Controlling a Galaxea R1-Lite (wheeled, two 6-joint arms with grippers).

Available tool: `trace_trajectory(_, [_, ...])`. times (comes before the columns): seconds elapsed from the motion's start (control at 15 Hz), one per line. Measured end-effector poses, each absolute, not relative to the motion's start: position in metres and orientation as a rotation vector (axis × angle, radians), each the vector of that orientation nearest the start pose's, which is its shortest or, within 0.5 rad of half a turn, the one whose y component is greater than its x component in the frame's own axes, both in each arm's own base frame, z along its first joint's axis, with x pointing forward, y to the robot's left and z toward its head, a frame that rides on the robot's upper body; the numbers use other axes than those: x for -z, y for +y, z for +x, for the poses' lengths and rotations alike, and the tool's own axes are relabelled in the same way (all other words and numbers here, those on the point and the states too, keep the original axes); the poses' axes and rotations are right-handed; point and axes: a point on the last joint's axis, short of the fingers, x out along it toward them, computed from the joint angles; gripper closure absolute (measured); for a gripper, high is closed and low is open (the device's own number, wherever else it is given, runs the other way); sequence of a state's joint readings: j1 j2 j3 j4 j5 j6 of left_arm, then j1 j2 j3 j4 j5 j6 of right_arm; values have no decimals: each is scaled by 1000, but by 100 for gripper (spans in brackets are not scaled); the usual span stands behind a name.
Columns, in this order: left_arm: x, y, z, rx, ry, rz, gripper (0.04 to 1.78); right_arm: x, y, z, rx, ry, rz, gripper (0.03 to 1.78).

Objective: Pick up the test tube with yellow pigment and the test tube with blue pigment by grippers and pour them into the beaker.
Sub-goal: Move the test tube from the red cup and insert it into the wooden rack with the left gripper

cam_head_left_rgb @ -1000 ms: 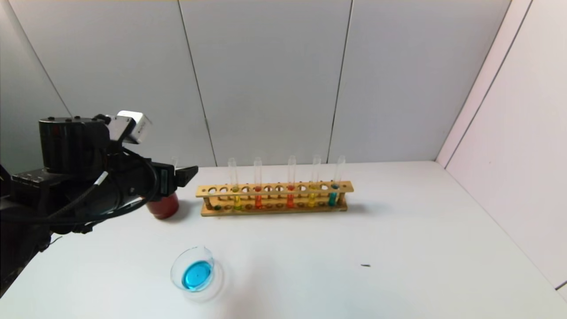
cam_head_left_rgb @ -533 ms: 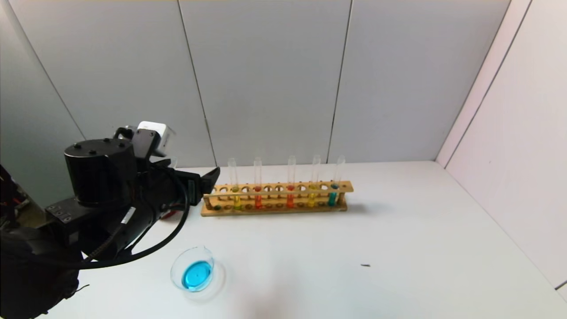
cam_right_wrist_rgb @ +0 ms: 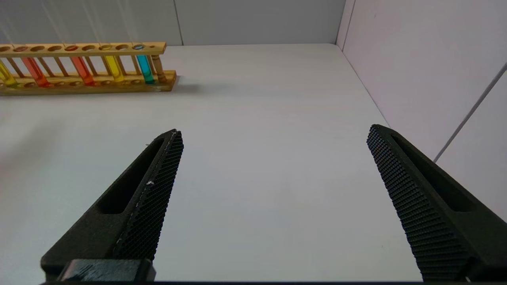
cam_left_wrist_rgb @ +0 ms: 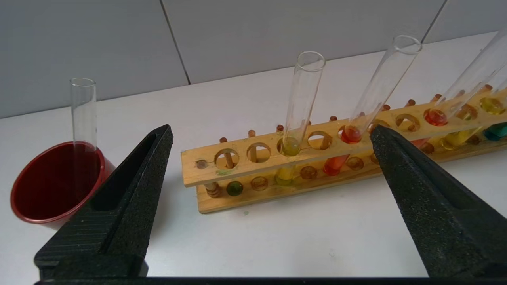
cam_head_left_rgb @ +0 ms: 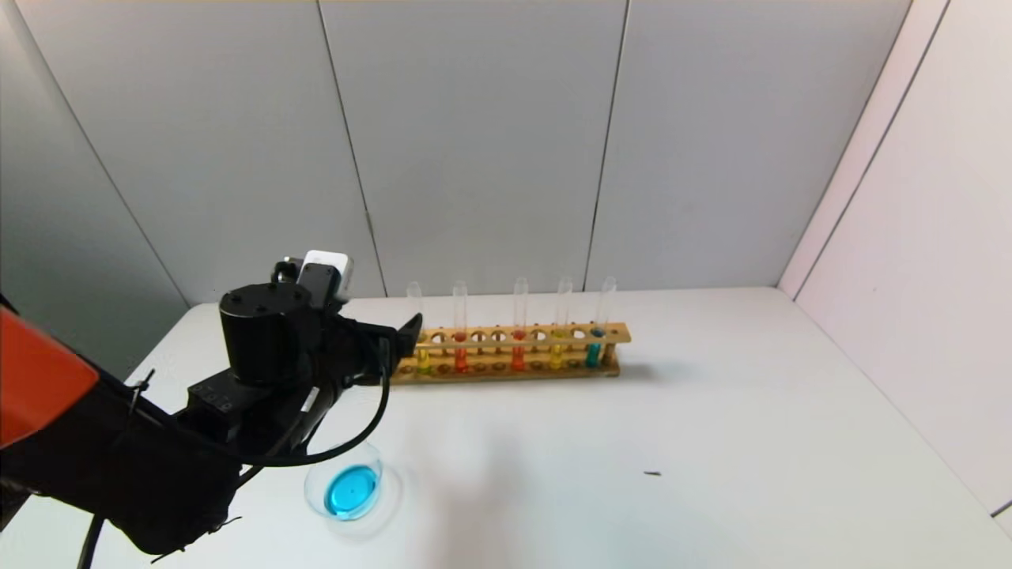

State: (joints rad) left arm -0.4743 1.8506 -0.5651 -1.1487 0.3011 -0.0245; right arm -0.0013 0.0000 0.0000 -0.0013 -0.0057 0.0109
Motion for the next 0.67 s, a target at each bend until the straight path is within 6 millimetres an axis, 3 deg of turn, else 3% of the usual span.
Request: trace_trajectory(0.67, [-100,-157,322,151,120,18,7,-76,0,-23,7,-1,11,11])
